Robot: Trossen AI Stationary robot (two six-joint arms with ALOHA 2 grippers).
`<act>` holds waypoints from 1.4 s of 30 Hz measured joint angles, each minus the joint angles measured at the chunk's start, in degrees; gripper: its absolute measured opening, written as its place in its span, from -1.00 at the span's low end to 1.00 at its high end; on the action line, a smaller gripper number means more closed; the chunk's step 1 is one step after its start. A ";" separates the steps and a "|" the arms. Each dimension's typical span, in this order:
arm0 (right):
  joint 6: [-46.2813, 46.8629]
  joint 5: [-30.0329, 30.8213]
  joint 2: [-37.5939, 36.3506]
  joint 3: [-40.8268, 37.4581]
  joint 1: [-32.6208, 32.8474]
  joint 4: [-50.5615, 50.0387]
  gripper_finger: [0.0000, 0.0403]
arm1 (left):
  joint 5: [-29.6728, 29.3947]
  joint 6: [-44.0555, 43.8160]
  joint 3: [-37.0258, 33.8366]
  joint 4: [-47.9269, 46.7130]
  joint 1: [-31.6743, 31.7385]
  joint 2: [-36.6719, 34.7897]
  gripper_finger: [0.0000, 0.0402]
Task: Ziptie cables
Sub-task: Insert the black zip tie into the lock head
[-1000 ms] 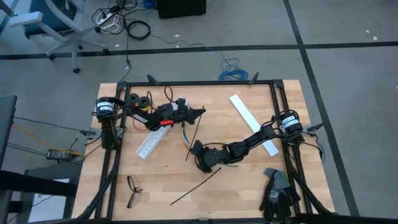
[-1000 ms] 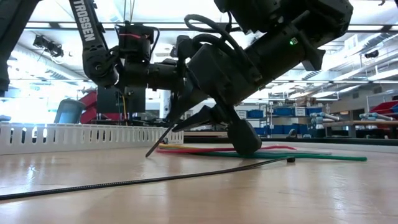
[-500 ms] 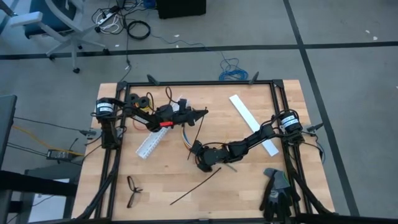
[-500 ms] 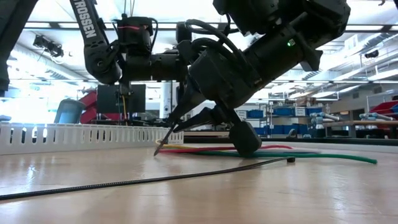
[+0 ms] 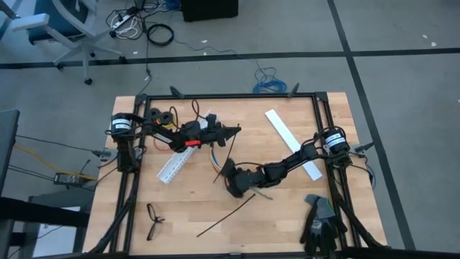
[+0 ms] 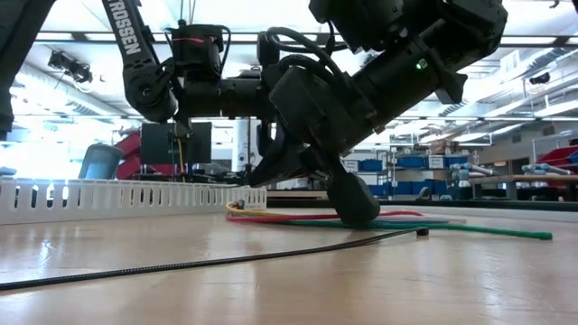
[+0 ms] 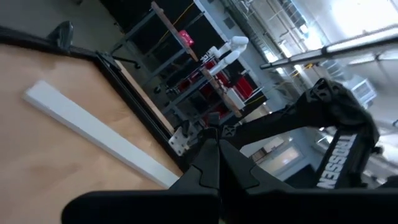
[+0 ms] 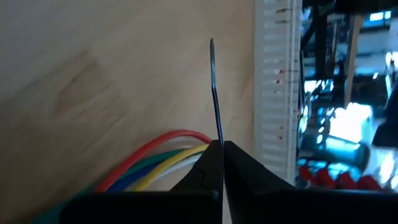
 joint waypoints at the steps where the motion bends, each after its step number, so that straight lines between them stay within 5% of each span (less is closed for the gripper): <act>1: 2.38 0.00 -0.02 -0.02 -0.04 0.09 -1.00 | 0.18 1.35 0.00 -0.19 0.00 0.00 -1.00; 8: 18.22 -0.20 -0.04 -0.07 -1.27 -1.06 -1.00 | 1.40 10.14 0.00 -2.72 0.00 0.00 -1.00; 14: 21.78 0.89 -0.22 -0.09 -1.41 -2.28 -1.00 | -0.24 15.69 -1.47 -2.50 -0.24 0.00 -1.00; 27: 27.54 1.28 -1.58 -0.63 -1.85 -5.49 -1.00 | -8.59 22.43 -13.54 15.88 -2.65 0.00 -1.00; 42: 39.53 -14.83 -7.04 -1.64 -7.40 -7.19 -1.00 | -22.94 43.38 -15.80 15.93 -11.55 -0.02 -1.00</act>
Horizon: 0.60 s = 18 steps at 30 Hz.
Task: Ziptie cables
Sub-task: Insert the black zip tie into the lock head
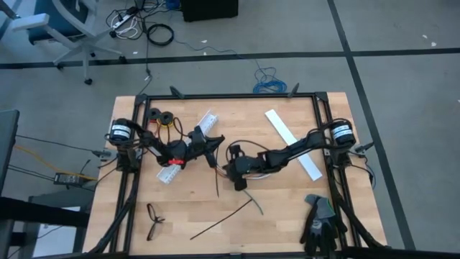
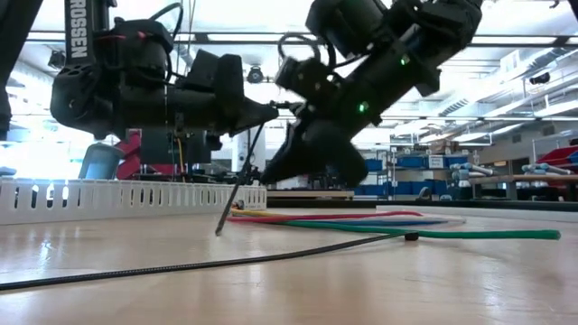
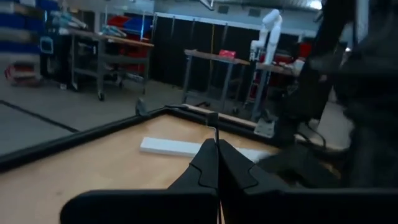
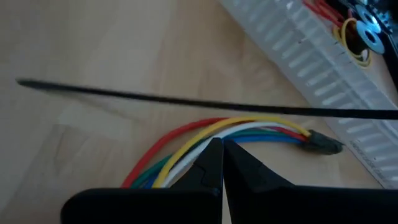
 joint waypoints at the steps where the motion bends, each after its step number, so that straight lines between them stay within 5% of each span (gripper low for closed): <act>1: 0.74 -0.51 -1.06 -0.61 -0.51 -0.29 -1.00 | -0.27 1.18 0.00 -0.02 -0.15 0.00 -1.00; 18: 21.86 -16.37 -10.82 -14.74 -6.89 10.18 -1.00 | 0.23 22.01 4.75 -3.67 -3.14 0.00 -1.00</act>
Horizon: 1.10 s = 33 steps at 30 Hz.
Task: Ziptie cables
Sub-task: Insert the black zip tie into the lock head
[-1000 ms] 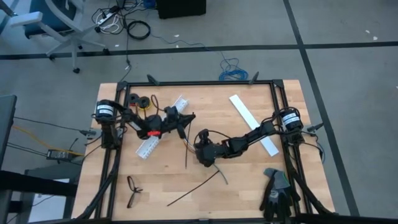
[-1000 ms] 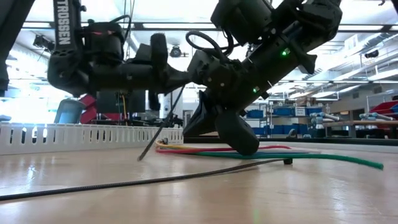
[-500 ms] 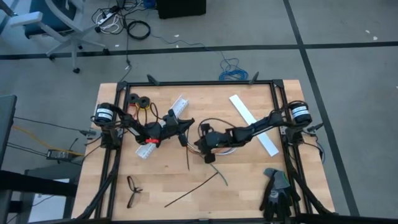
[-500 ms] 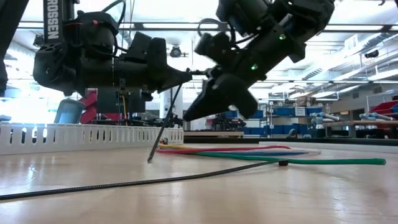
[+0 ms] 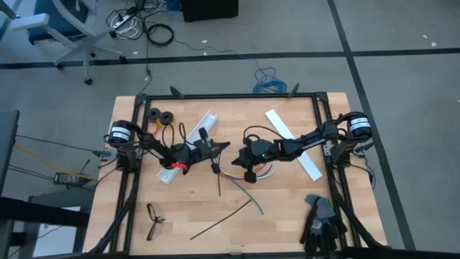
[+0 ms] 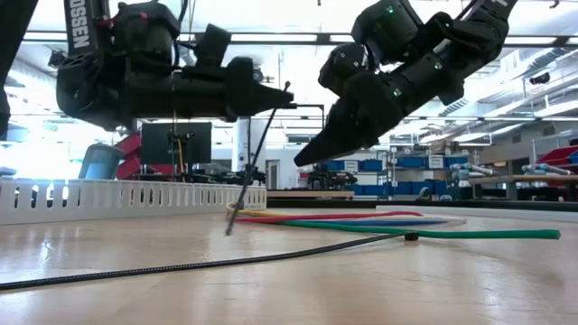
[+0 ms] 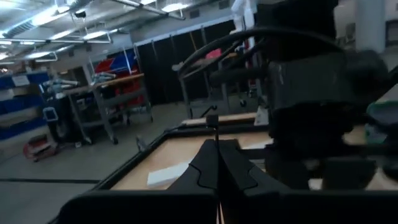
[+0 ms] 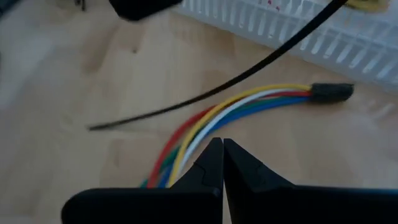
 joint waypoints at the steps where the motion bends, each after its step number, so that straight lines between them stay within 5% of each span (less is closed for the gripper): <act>1: 1.84 -1.29 0.00 -0.06 -0.38 -0.07 -1.00 | 0.01 0.04 0.28 -0.96 0.00 0.00 -0.99; 8: 10.21 -9.02 0.00 -1.95 -3.04 6.65 -1.00 | -0.02 0.13 0.86 -5.57 0.00 0.00 -0.99; 13: 3.28 -9.63 0.00 -2.89 -2.57 8.27 -1.00 | -0.04 -1.84 0.86 -2.78 0.01 0.00 -0.99; 26: -37.52 11.34 0.49 0.44 7.66 4.83 -1.00 | -0.13 -23.44 0.84 -2.78 3.93 0.00 -0.99; 30: -44.63 13.95 5.99 4.23 8.32 4.30 -0.99 | -0.14 -31.68 0.97 -4.14 5.26 0.00 -0.99; 33: -51.33 23.72 10.96 7.26 10.30 4.28 -0.96 | -0.15 -35.77 1.06 -5.19 5.88 0.00 -0.99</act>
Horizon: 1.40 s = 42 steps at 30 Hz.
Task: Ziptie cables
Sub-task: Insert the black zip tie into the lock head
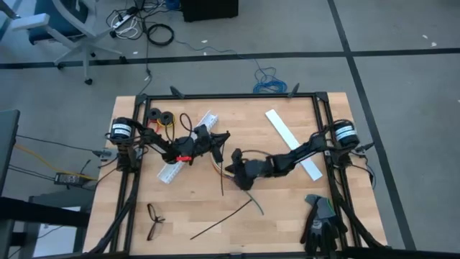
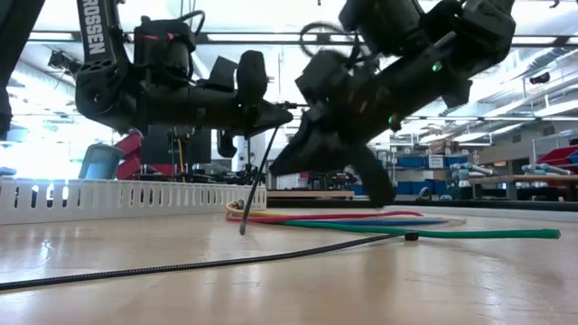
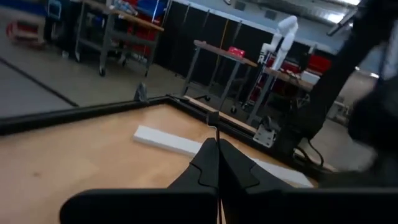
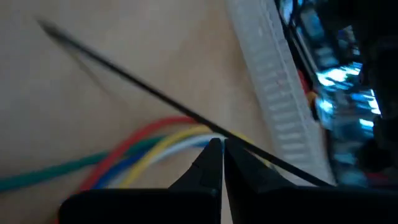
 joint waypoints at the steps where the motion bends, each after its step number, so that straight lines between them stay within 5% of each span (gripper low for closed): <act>1: -1.97 3.73 1.24 0.87 0.64 0.06 -0.95 | -0.09 -1.06 -0.02 -0.25 0.22 0.00 -0.99; 4: -7.23 7.40 3.89 2.45 2.14 1.00 -0.89 | -0.17 -4.29 0.01 -0.27 0.72 0.00 -0.99; 17: -20.53 2.58 7.52 4.95 4.54 -1.02 -0.71 | -0.26 -9.93 0.13 -1.52 1.11 0.00 -0.99; 32: -20.75 3.87 7.60 5.01 4.93 -3.85 -0.79 | 1.00 -14.09 0.22 3.68 1.09 0.00 -0.99; 42: -16.75 14.11 7.62 4.75 5.69 -4.66 -0.79 | 1.50 -15.59 0.22 4.77 1.62 0.00 -0.99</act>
